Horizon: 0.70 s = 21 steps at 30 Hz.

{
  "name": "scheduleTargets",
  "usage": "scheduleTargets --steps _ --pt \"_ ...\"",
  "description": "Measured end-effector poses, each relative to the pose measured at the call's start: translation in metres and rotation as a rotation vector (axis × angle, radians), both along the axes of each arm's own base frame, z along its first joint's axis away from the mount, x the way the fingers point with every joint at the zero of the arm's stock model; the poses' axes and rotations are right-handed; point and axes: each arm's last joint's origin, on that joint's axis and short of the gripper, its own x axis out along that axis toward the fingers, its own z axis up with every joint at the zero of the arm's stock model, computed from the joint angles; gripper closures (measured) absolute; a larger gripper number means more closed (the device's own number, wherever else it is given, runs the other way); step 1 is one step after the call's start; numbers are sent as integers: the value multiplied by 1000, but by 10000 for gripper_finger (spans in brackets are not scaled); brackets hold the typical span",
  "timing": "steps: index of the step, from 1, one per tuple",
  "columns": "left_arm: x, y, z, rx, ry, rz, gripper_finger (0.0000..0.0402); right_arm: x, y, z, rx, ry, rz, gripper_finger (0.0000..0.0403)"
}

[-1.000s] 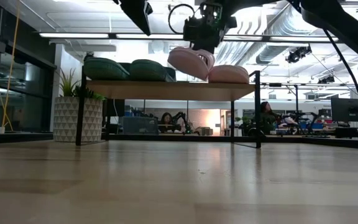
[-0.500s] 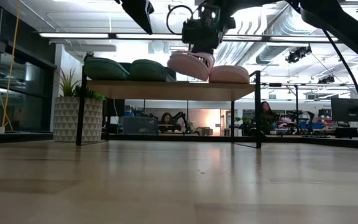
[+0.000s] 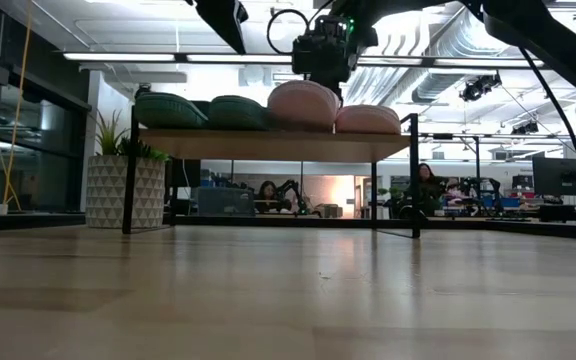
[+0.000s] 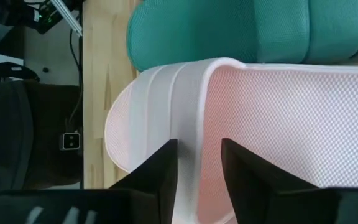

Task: Pick and place slides into the shelf
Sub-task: Put the pink slide on the shelf

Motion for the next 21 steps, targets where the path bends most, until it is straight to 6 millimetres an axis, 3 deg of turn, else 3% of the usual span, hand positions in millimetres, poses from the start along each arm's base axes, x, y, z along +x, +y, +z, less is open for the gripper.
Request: scheduleTargets --steps 9,21 --pt "10 -1 -9 -114 -90 -88 402 0 -2 -1 -52 38 -31 288" --pt "15 1 -42 -175 -17 -66 402 0 -5 1 -5 -3 -37 288"
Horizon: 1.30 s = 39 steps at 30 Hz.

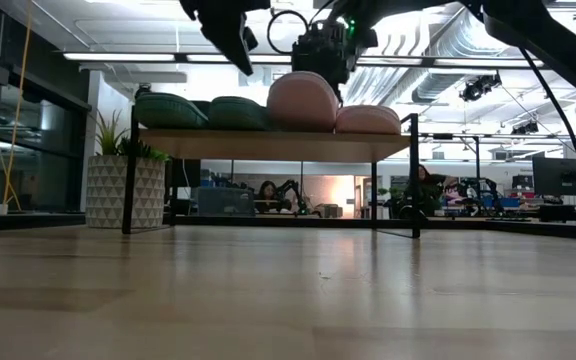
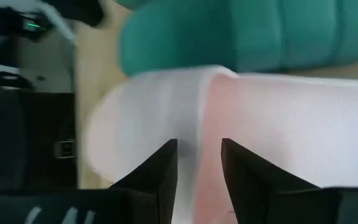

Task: Pick and place slides into the shelf
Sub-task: Put the pink slide on the shelf, then return to Home Position

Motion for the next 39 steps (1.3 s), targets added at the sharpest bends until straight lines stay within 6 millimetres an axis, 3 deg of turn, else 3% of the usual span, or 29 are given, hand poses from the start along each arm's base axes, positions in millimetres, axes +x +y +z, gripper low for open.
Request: scheduleTargets --steps 8,14,19,24,30,39 --pt "2 0 1 -7 -31 -2 402 -3 -4 6 -54 -7 -28 288" --pt "5 -2 3 -32 -74 -17 402 -20 -12 29 -155 -38 -105 288" --pt "8 -2 5 -47 -106 -31 402 -43 -12 55 -128 -82 -166 288" --pt "10 0 -2 -45 -69 -17 402 -49 13 62 -136 25 -145 288" --pt "18 6 -17 -28 10 1 402 -33 46 60 -219 87 -52 288" --pt "10 6 -21 27 128 8 402 -20 72 61 -242 108 -32 288"
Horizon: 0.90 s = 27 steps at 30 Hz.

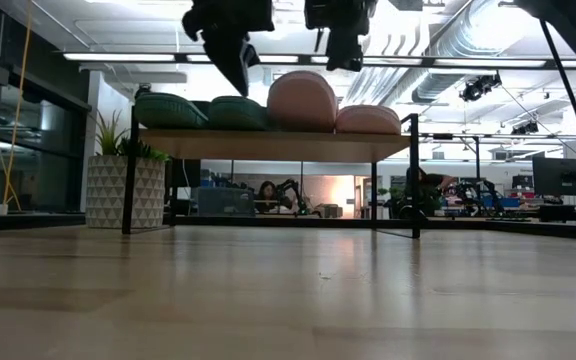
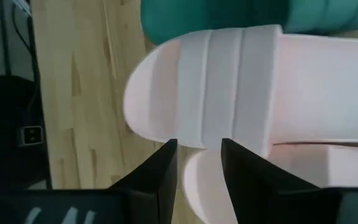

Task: Pick and place slides into the shelf
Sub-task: Return to Home Position

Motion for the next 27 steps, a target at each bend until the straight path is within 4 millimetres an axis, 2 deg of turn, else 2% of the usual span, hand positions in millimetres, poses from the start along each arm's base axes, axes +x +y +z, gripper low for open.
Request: scheduleTargets --steps 7,15,20,24,27 --pt "-8 -2 5 18 27 -17 402 3 3 0 -51 25 -44 289" --pt "-43 -2 43 95 -90 27 402 -17 -8 22 -86 -53 -127 289" --pt "-57 0 60 97 -201 52 402 -21 0 33 -113 -100 -144 289" --pt "-60 -1 59 101 -236 45 402 -15 10 33 -179 -85 -139 289" --pt "-62 -4 45 60 -288 33 402 -12 15 34 -197 -97 -130 289"
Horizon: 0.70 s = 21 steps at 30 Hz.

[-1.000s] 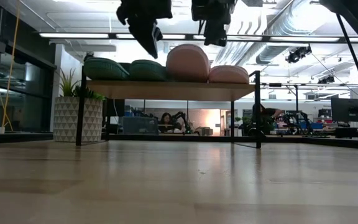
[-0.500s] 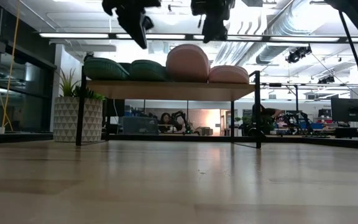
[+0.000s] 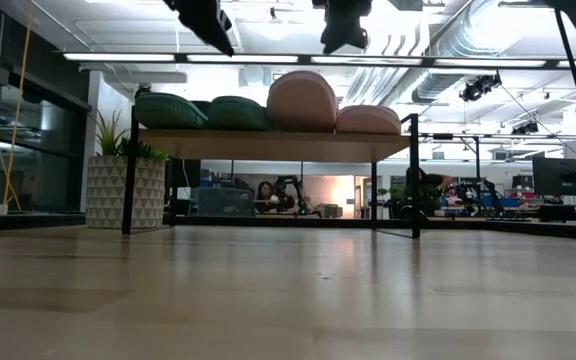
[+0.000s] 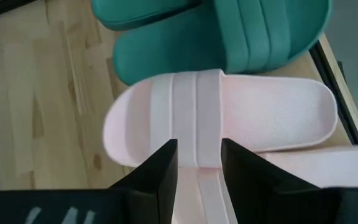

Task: Pick and place slides into the shelf
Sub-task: Return to Home Position

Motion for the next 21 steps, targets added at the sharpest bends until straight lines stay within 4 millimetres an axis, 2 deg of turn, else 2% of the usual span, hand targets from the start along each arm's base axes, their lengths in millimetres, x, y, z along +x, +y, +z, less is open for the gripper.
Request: scheduleTargets --steps 6,12,16,18,21 --pt "-14 -10 -37 -67 -116 45 402 -6 0 6 12 -30 1 289" --pt "-26 -17 -36 -11 -316 60 402 -7 -5 8 38 -68 22 289" --pt "-26 -17 -40 -8 -321 58 402 -2 -9 11 27 -139 31 289" --pt "-26 -17 -44 -10 -313 58 402 4 -10 4 34 -164 32 289" --pt "-26 -17 -49 -13 -307 59 402 9 -11 -19 73 -150 13 289"
